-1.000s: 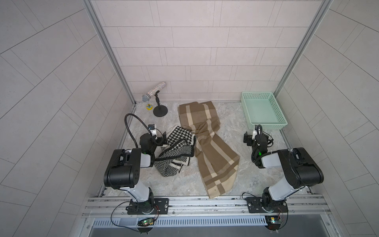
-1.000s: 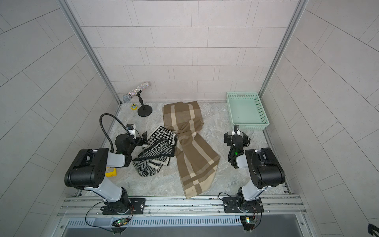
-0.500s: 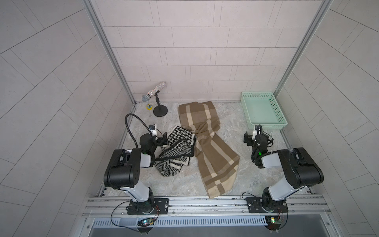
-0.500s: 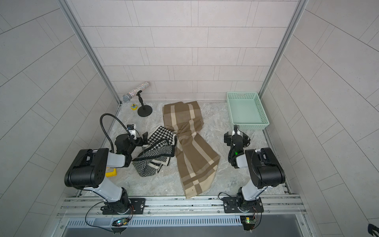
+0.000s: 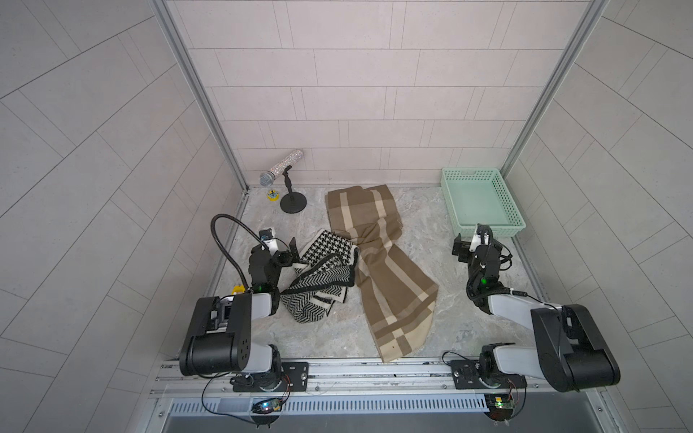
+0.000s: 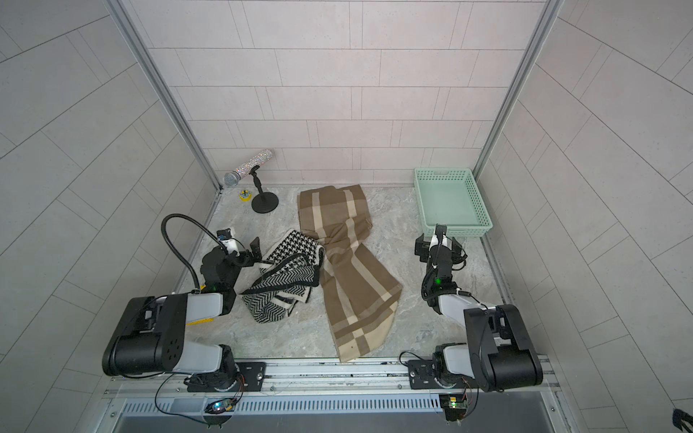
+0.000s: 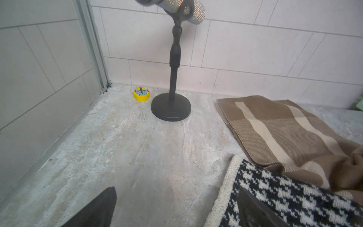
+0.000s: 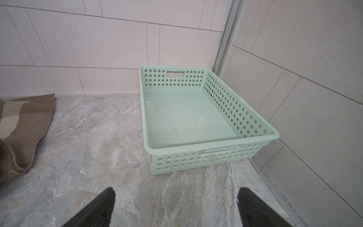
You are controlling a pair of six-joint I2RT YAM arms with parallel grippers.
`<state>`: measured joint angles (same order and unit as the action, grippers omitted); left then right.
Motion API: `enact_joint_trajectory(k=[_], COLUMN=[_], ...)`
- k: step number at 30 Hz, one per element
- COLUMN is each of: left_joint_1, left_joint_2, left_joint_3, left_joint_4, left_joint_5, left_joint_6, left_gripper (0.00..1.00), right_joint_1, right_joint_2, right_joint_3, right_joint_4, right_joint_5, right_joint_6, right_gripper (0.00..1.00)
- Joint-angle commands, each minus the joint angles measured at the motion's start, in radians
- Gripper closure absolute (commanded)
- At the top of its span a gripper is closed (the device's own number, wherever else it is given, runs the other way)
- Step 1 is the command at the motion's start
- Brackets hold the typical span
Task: Roll up the scarf and place it into the basket
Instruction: Move the scarf to the center of the board.
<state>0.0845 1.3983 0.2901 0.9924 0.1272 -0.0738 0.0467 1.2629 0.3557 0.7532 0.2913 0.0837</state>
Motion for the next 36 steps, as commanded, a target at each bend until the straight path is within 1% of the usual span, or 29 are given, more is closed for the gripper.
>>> enact_joint_trajectory(k=[1,3,4,5,7,8,10,13,14,16,17,18,20,24,25,28,29,30,32,33,36], left_joint_1=[0.006,0.005,0.004,0.004,-0.015,-0.035,-0.084,-0.196,-0.247,-0.367,-0.42,-0.467,-0.553,-0.659,-0.679,-0.696,-0.694,-0.692,-0.691,-0.691,-0.665], left_joint_2=[-0.058,-0.109,-0.127,-0.131,-0.122,-0.125,-0.152,-0.233,-0.265,-0.317,-0.339,-0.354,-0.382,-0.42,-0.428,-0.433,-0.431,-0.427,-0.402,-0.385,-0.304], left_joint_3=[-0.003,0.075,0.126,0.167,0.217,0.239,0.269,0.312,0.325,0.338,0.344,0.352,0.359,0.315,0.301,0.251,0.23,0.216,0.192,0.185,0.168], left_joint_4=[-0.059,-0.22,-0.316,-0.355,-0.344,-0.345,-0.38,-0.557,-0.633,-0.752,-0.811,-0.86,-0.98,-1.11,-1.133,-1.185,-1.19,-1.193,-1.168,-1.154,-1.098], left_joint_5=[-0.035,-0.027,-0.024,0.006,0.087,0.102,0.102,0.026,-0.01,-0.125,-0.148,-0.157,-0.173,-0.144,-0.141,-0.165,-0.181,-0.195,-0.211,-0.22,-0.227], left_joint_6=[-0.02,-0.036,-0.084,-0.149,-0.257,-0.303,-0.339,-0.314,-0.297,-0.268,-0.255,-0.255,-0.303,-0.406,-0.431,-0.494,-0.519,-0.537,-0.55,-0.559,-0.599], left_gripper=[0.0,0.0,0.0,0.0,0.0,0.0,0.0,0.0,0.0,0.0,0.0,0.0,0.0,0.0,0.02,0.24,0.33,0.38,0.43,0.44,0.52], right_joint_1=[0.0,0.001,0.0,0.0,0.005,0.008,0.011,0.019,0.024,0.031,0.036,0.042,0.056,0.069,0.068,0.069,0.069,0.07,0.074,0.078,0.106], right_joint_2=[-0.063,-0.093,-0.107,-0.122,-0.146,-0.16,-0.182,-0.212,-0.223,-0.237,-0.243,-0.245,-0.253,-0.247,-0.244,-0.235,-0.235,-0.236,-0.239,-0.24,-0.242], right_joint_3=[0.054,0.089,0.102,0.112,0.126,0.133,0.156,0.189,0.201,0.23,0.252,0.258,0.315,0.367,0.373,0.379,0.378,0.377,0.376,0.375,0.357], right_joint_4=[-0.26,-0.374,-0.421,-0.449,-0.495,-0.526,-0.592,-0.686,-0.723,-0.801,-0.849,-0.9,-0.995,-1.164,-1.2,-1.268,-1.286,-1.301,-1.339,-1.358,-1.403], right_joint_5=[0.081,0.084,0.071,0.045,0.02,0.02,0.015,0.001,0.001,0.003,0.003,0.003,0.011,0.004,-0.003,-0.039,-0.055,-0.07,-0.11,-0.123,-0.171], right_joint_6=[0.09,0.134,0.152,0.153,0.153,0.161,0.174,0.196,0.2,0.21,0.214,0.214,0.211,0.225,0.235,0.254,0.258,0.263,0.275,0.281,0.315], right_gripper=[0.0,0.0,0.0,0.0,0.0,0.0,0.0,0.0,0.0,0.0,0.0,0.0,0.0,0.0,0.01,0.06,0.08,0.09,0.14,0.15,0.2])
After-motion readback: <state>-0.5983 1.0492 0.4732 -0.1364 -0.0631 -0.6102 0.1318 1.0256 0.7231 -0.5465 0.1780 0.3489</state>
